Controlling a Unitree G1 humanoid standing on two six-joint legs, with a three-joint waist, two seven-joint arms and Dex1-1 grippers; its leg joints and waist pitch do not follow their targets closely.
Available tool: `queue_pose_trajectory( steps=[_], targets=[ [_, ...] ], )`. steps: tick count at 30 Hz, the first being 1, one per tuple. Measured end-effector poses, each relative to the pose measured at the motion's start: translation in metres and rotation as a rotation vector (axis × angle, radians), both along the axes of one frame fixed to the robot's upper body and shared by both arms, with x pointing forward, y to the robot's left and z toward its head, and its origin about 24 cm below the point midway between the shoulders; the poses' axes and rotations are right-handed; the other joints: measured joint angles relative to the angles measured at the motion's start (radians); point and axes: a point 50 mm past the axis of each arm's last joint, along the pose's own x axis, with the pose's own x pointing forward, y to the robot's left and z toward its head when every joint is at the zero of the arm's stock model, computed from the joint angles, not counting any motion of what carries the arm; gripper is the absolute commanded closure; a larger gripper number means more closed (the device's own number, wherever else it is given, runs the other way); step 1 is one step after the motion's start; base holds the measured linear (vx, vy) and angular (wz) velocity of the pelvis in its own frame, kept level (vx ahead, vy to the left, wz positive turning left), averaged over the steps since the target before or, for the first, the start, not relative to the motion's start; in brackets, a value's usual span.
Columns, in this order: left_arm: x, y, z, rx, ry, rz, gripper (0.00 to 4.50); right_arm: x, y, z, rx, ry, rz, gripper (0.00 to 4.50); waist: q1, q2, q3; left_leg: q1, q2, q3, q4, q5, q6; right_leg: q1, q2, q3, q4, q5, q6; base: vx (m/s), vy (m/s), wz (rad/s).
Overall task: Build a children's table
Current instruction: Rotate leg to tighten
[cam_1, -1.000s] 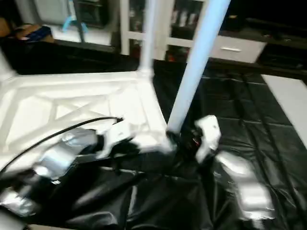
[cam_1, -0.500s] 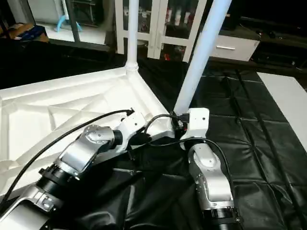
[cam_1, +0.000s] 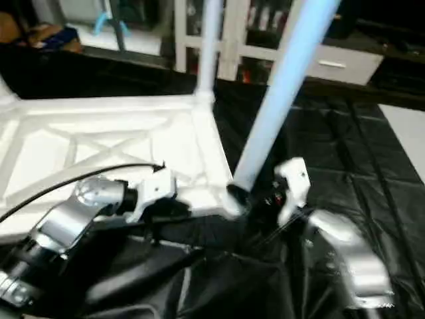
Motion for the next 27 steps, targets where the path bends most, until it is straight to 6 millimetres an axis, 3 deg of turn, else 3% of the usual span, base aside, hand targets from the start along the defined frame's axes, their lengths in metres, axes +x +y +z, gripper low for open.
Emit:
queue_pose_trajectory(
  steps=[8,16,19,21,27],
  targets=[
    [-0.008,0.005,0.0,-0.019,0.065,-0.046,4.5,-0.009,-0.013,0.006,-0.049,0.029,0.205,1.23,0.005,0.002,0.001,0.001,0.0,0.002,0.001,0.0,-0.001,0.003,-0.001,0.001,0.0,0.0,0.0,0.0,0.0,0.0],
    [-0.009,0.008,0.0,-0.022,0.076,-0.061,4.5,-0.009,-0.015,0.005,-0.04,0.057,0.279,1.9,0.005,0.003,0.001,0.001,0.0,0.002,0.001,0.0,0.0,0.002,-0.001,0.001,0.001,0.0,0.0,0.0,0.0,0.0],
    [-0.01,0.008,0.0,-0.022,0.077,-0.062,4.5,-0.009,-0.015,0.005,-0.03,0.065,0.292,1.93,0.006,0.003,0.001,0.001,0.0,0.002,0.002,0.0,0.0,0.002,-0.001,0.001,0.001,0.0,0.0,0.0,0.0,0.0],
    [-0.01,0.008,0.0,-0.022,0.079,-0.064,4.5,-0.01,-0.015,0.005,-0.029,0.071,0.304,2.32,0.006,0.003,0.0,0.001,0.0,0.002,0.002,0.0,0.0,0.002,-0.001,0.001,0.001,0.0,0.0,0.0,0.0,0.0],
    [-0.01,0.008,-0.001,-0.022,0.084,-0.071,4.5,-0.01,-0.017,0.005,-0.033,0.074,0.313,2.52,0.009,0.003,0.0,0.001,0.0,0.002,0.002,0.0,0.0,0.003,-0.001,0.001,0.001,0.0,0.0,0.0,0.0,0.0]
  ],
)
